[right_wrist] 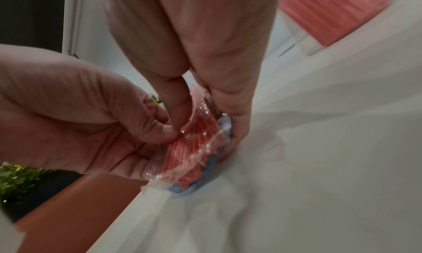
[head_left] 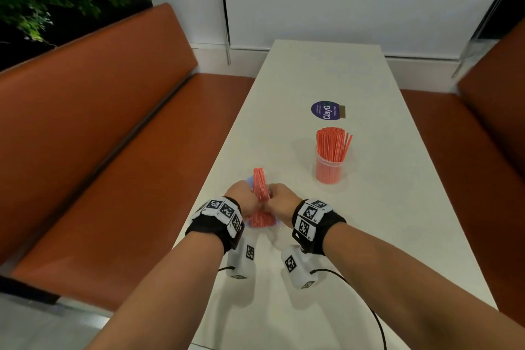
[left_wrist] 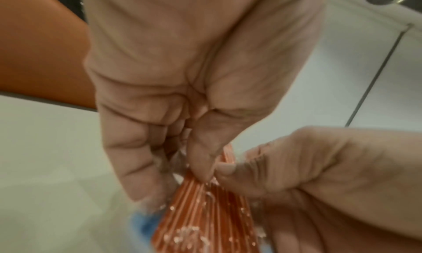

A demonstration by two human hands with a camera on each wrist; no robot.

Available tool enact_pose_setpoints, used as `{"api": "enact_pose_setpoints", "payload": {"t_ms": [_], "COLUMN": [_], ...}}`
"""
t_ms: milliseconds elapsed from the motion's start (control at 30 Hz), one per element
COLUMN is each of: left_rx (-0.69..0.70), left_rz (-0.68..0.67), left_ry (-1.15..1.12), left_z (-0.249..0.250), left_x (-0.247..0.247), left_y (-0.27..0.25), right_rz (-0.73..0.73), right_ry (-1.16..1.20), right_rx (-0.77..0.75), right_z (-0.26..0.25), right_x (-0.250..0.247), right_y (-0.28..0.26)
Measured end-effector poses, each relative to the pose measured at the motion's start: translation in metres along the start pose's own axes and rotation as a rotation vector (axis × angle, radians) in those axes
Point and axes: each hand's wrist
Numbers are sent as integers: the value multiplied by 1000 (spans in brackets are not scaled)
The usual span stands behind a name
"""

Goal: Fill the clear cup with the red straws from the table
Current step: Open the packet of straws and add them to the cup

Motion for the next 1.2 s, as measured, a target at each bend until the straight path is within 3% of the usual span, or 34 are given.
{"api": "enact_pose_setpoints", "payload": {"t_ms": [133,300,433,600,800,967,1100,1200], "left_rx": [43,124,192,226,262,239,206,187], "left_rz": [34,94,50,-33,22,-131,-151,-140], "left_ry": [-80,-177,-372,-412,-378,-309,-279,-421], "left_z": [17,42,63,89,107,113,117,119], "left_x": [4,8,13,21,35,48,49,47], "left_y": [1,4,-5,-12,-11,-17,-15,-17], "right_rz": [-113,-79,37,165,279,389,384,363], "right_ry": [98,133,212,60,-96,-161,-193,-194], "right_rx": [-21,4,-44,-93,-135,-210,-224,-182], "right_z": [-3,0,6,11,17,17,12,14], "right_x": [-21,-44,-56,-66,-76,-82,-84,-83], "right_y": [-16,-32,-39,-46,-50,-47,-44,-43]}}
Point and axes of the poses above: each hand's wrist, its own y-axis towards the middle knuckle, its own x-axis out of the palm, z = x × y, and after that the axes turned 14 degrees about y, right-handed
